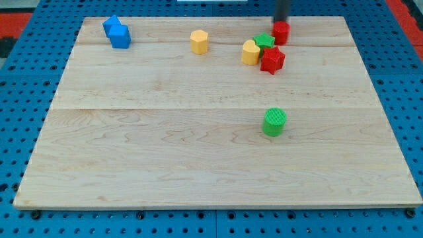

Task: Slightly push the red circle to the top right of the red star

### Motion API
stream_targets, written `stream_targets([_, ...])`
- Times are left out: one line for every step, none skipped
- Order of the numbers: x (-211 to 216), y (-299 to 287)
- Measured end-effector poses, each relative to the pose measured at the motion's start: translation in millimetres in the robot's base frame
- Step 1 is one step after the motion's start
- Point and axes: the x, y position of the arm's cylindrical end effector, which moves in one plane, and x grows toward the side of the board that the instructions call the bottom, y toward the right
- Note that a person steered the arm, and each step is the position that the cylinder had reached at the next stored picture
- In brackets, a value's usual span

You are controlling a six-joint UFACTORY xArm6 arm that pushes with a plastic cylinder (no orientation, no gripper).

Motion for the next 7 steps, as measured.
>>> stream_targets([57,6])
stream_targets([39,11])
stream_targets([9,42])
stream_targets([-14,11])
stream_targets([-13,-35])
stream_targets([31,-40])
stream_targets([40,-42])
